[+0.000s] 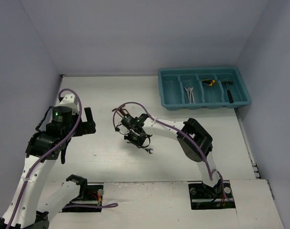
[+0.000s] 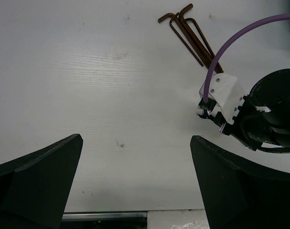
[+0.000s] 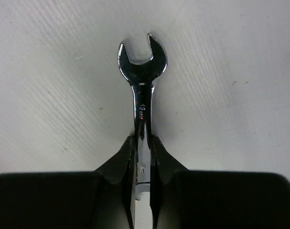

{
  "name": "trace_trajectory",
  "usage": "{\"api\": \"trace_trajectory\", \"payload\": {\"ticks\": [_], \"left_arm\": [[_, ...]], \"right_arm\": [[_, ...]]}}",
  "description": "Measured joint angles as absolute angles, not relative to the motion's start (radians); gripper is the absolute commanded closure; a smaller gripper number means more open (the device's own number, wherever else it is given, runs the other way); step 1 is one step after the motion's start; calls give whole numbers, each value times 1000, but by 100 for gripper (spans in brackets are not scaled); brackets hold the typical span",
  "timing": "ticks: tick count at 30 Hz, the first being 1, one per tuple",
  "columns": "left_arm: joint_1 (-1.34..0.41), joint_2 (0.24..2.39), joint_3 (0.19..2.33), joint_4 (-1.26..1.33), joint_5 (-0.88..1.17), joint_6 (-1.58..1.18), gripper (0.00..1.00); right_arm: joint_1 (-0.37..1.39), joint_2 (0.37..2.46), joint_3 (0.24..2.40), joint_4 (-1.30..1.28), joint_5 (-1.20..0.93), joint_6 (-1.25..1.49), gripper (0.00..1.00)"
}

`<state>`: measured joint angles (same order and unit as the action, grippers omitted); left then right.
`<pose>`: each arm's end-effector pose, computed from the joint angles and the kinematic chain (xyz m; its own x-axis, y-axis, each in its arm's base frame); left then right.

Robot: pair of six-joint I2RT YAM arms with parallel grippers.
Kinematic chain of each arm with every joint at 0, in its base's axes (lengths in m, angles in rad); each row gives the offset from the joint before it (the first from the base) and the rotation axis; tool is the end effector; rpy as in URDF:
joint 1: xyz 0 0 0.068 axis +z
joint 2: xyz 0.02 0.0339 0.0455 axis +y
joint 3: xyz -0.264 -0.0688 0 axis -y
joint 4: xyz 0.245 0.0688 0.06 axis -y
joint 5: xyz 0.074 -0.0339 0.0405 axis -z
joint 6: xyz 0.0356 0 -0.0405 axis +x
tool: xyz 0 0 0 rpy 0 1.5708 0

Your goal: Sort the tools into containers

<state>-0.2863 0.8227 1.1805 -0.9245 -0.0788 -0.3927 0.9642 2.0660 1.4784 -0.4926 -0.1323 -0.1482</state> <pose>0.1363 -0.0372 0.3902 -0.5592 -0.2331 -0.7956 0.0042 0.9589 -0.2838 0.2436 0.3593 0.1635 -0.3718 -0.7926 -0.4832 -0.9148 0.4014 0.0455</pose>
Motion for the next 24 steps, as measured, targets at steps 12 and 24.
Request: {"api": "trace_trajectory", "payload": {"ticks": [12,24], "left_arm": [[-286,820,1180,-925,-79,-393,5],[-286,803,1180,-925,-79,-399,5]], "right_arm": [[911,2019,1499,-518,-81,-120,100],[221,1859,1882,-499,55,-111,100]]}}
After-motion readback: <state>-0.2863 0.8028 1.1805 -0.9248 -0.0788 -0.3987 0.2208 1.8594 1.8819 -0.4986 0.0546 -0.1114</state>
